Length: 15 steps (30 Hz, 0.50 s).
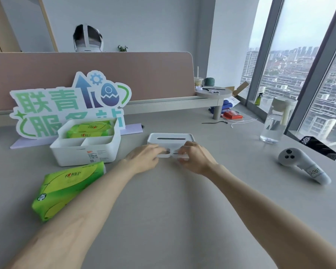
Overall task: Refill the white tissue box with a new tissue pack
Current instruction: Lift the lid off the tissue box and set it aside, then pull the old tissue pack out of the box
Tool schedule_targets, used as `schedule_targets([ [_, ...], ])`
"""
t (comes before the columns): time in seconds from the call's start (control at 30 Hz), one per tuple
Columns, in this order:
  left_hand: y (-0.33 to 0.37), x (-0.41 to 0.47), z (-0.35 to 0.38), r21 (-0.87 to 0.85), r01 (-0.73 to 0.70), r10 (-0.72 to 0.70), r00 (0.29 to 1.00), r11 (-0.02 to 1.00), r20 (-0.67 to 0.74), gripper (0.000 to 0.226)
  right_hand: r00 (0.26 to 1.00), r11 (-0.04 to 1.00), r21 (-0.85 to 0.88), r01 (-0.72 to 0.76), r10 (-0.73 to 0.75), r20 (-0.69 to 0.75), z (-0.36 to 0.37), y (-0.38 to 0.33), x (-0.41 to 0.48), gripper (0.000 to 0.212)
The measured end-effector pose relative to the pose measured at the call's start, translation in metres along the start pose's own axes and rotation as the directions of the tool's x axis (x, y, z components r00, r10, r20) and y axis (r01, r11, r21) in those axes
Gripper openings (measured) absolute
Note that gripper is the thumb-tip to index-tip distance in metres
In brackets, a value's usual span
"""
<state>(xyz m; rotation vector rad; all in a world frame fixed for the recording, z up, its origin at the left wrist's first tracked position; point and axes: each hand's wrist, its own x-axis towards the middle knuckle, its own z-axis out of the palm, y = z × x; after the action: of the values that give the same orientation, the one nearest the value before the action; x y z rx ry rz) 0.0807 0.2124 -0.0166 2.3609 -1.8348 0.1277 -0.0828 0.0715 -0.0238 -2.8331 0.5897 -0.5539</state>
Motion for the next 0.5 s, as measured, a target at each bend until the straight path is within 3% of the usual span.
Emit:
schedule_targets([
  [0.2,-0.025,-0.027,-0.033,-0.173,0.198,-0.228,0.958,0.965,-0.174,0.031,0.99,0.997,0.074,0.014,-0.004,-0.138,-0.002,-0.039,0.027,0.024],
  [0.3,-0.052,-0.05,-0.055,-0.257,0.254,-0.321,0.908,0.932,-0.268,0.028,0.989,0.984,0.157,0.084,-0.063,-0.131,0.008,-0.081,0.052,0.02],
  [0.5,-0.115,-0.087,-0.096,-0.275,0.355,-0.441,0.808,0.893,-0.391,0.027,0.971,0.955,0.215,0.204,-0.17,-0.166,0.031,-0.167,0.112,0.022],
])
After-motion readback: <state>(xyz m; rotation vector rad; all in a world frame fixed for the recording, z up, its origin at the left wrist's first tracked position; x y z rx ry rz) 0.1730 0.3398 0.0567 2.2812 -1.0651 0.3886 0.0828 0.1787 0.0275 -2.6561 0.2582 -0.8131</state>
